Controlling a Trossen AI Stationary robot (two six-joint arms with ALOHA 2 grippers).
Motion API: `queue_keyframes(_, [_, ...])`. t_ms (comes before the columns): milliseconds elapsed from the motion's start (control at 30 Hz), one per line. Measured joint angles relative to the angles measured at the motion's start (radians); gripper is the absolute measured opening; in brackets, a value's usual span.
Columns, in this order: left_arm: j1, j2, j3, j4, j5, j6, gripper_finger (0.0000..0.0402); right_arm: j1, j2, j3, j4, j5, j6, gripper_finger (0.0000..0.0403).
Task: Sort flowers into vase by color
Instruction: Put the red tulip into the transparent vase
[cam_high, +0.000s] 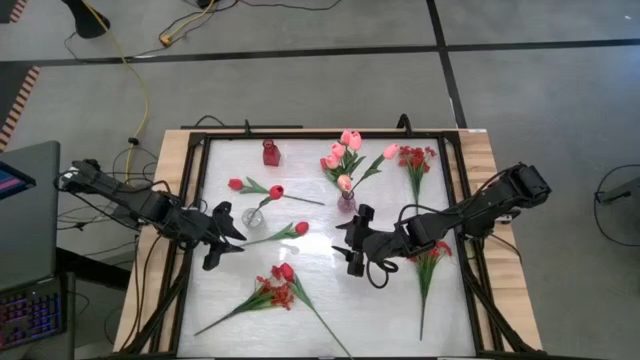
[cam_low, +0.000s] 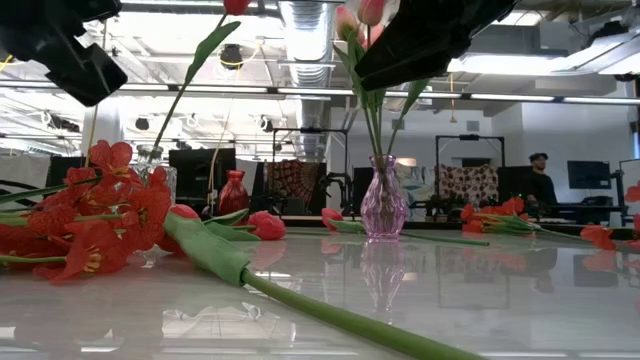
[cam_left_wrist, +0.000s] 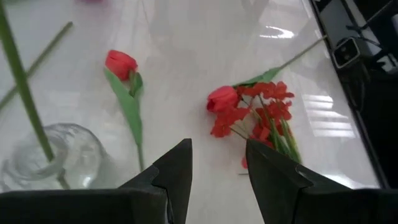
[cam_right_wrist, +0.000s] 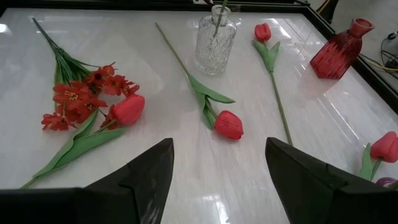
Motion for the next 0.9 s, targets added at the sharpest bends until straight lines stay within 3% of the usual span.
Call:
queue_keyframes(433, [-0.075,0.029,0.0,-0.12,0.009,-0.198,0.0138,0.0,0.0,0.0,0.0,0.0,0.0,0.0282])
queue_keyframes(900, [-0.107,0.294,-0.001,-0.116,-0.148,-0.179,0.0138,0.0,0.0,0.0,-0.002,0.0,-0.001,0.0282])
